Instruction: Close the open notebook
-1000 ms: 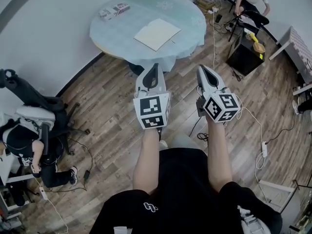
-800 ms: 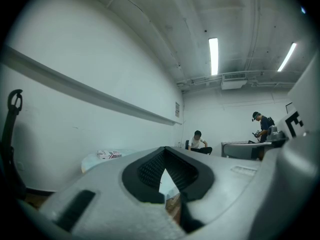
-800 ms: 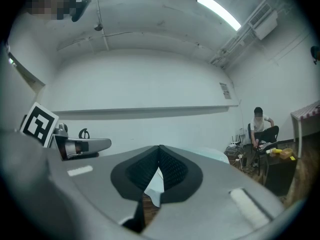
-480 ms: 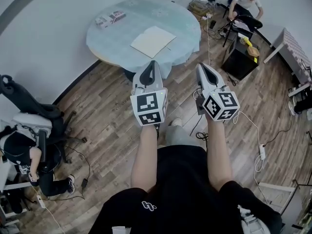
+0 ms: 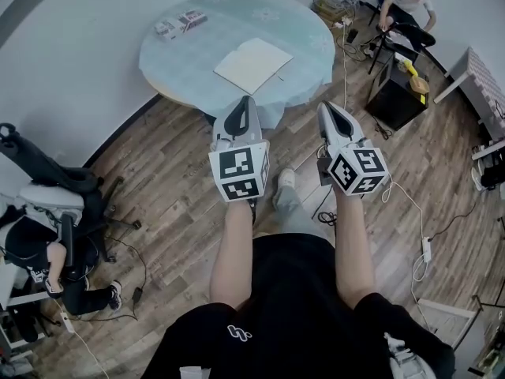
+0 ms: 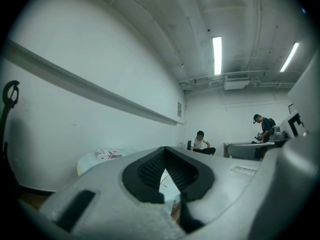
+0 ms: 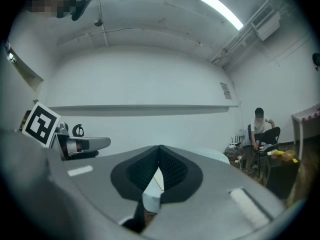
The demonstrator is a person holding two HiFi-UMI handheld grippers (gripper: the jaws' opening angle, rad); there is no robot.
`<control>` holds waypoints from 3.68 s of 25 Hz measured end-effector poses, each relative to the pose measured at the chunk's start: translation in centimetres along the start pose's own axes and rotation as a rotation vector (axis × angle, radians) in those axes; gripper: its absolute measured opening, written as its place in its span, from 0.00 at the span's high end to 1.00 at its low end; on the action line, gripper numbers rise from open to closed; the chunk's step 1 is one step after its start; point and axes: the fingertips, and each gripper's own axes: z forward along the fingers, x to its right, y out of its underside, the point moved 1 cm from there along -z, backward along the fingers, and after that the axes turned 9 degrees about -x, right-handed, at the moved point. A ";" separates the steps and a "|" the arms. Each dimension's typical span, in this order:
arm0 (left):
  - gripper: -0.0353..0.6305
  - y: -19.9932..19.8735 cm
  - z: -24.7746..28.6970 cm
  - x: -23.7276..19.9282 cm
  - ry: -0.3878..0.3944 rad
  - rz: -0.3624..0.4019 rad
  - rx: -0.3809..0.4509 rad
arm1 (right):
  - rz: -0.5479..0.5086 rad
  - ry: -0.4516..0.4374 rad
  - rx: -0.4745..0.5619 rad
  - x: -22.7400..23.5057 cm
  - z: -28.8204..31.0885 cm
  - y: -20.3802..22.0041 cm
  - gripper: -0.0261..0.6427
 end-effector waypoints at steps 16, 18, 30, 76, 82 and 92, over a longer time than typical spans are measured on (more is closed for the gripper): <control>0.94 6.3 11.6 -3.0 -0.041 -0.076 -0.159 | 0.064 -0.056 -0.155 6.1 10.8 5.6 0.94; 0.94 6.9 13.6 -3.4 -0.054 -0.091 -0.180 | 0.073 -0.069 -0.178 7.3 12.6 6.1 0.94; 0.94 8.5 29.2 -3.6 -0.159 -0.097 -0.314 | 0.149 -0.209 -0.297 18.4 26.7 7.9 0.94; 0.94 12.3 35.6 -10.1 -0.270 -0.085 -0.501 | 0.843 -0.248 -0.726 19.8 41.3 21.6 0.50; 0.94 12.4 35.8 -10.3 -0.264 -0.089 -0.501 | 1.052 -0.210 -0.656 20.7 41.5 21.9 0.57; 0.94 12.6 35.3 -10.6 -0.276 -0.094 -0.500 | 0.945 -0.193 -0.681 21.3 40.6 22.1 0.89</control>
